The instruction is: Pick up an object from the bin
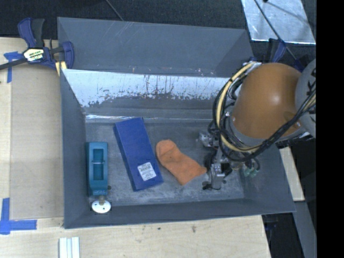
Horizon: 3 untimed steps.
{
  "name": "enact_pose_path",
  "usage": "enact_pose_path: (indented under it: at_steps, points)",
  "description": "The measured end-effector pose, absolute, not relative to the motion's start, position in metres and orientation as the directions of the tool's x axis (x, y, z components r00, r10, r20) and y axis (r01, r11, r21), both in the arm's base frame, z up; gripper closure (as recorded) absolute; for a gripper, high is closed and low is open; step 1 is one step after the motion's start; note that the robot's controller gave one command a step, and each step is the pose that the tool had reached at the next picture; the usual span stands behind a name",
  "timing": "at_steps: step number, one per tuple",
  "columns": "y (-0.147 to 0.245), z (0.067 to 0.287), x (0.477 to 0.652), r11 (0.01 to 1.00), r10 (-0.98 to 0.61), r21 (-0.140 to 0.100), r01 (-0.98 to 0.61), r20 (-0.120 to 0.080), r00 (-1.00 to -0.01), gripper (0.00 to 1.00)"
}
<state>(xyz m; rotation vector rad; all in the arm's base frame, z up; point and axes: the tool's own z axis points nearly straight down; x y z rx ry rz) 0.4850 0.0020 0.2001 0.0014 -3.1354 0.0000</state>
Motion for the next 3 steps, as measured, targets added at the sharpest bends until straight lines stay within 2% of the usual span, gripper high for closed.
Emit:
enact_pose_path:
  at_steps: [1,2,3]
  points:
    - [0.002,0.205,0.487,1.000,-0.001,0.000,-0.001,-0.003,-1.000,0.00]
    - [0.009,0.159,0.504,0.998,-0.059,-0.001,-0.059,-0.010,-0.998,0.00]
    - [0.032,0.103,0.516,0.993,-0.119,-0.001,-0.119,-0.005,-0.993,0.00]
